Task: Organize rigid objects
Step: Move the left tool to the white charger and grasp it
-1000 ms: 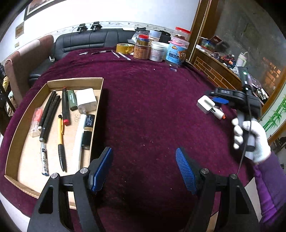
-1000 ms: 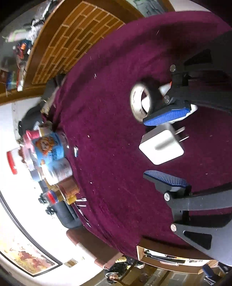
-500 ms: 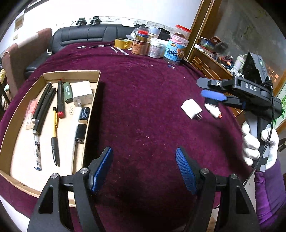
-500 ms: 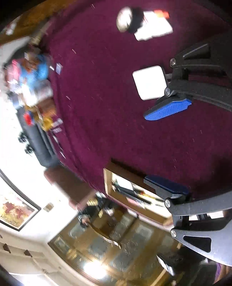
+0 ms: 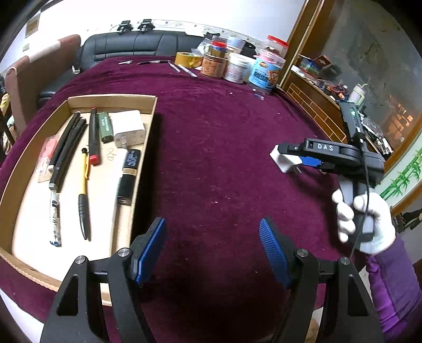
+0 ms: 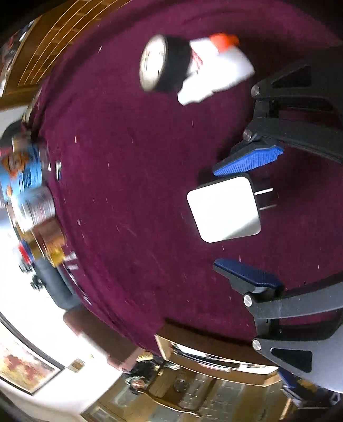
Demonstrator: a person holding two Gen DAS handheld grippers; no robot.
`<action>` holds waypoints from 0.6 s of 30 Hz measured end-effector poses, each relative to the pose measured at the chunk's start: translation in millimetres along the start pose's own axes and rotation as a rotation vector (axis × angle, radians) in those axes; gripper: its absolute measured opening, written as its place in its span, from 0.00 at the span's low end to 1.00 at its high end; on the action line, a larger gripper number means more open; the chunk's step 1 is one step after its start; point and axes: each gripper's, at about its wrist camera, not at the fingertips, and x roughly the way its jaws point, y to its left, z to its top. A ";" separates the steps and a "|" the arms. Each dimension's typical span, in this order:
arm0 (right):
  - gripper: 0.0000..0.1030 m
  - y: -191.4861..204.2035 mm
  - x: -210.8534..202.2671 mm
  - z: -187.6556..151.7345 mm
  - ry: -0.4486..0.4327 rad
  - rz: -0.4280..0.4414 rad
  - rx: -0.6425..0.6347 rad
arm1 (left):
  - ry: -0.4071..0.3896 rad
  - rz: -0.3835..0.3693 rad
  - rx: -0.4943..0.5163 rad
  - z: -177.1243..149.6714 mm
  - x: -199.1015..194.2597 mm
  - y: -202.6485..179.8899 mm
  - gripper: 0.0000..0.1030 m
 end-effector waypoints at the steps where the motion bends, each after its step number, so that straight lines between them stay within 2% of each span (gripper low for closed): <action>1: 0.61 8.4 0.5 -3.6 0.007 0.023 -0.019 | 0.002 0.001 -0.005 0.1 1.1 1.2 0.65; 4: 0.61 41.8 8.4 -18.6 0.059 0.114 -0.090 | 0.011 0.004 -0.013 0.0 5.0 3.0 0.65; 6: 0.61 65.8 17.4 -29.2 0.125 0.246 -0.140 | 0.015 0.004 -0.008 -0.6 6.0 2.4 0.65; 8: 0.61 78.6 16.4 -38.7 0.146 0.310 -0.160 | 0.017 0.009 0.003 -1.3 5.8 0.9 0.65; 10: 0.61 80.4 7.6 -40.7 0.105 0.295 -0.176 | 0.017 0.017 0.014 -1.1 5.6 -0.5 0.65; 13: 0.61 67.6 -18.2 -42.4 -0.004 0.203 -0.178 | 0.022 0.034 0.039 2.5 9.3 -4.0 0.65; 18: 0.61 10.2 -73.2 -35.0 -0.198 0.048 -0.084 | -0.007 0.095 0.154 19.1 22.8 -26.0 0.65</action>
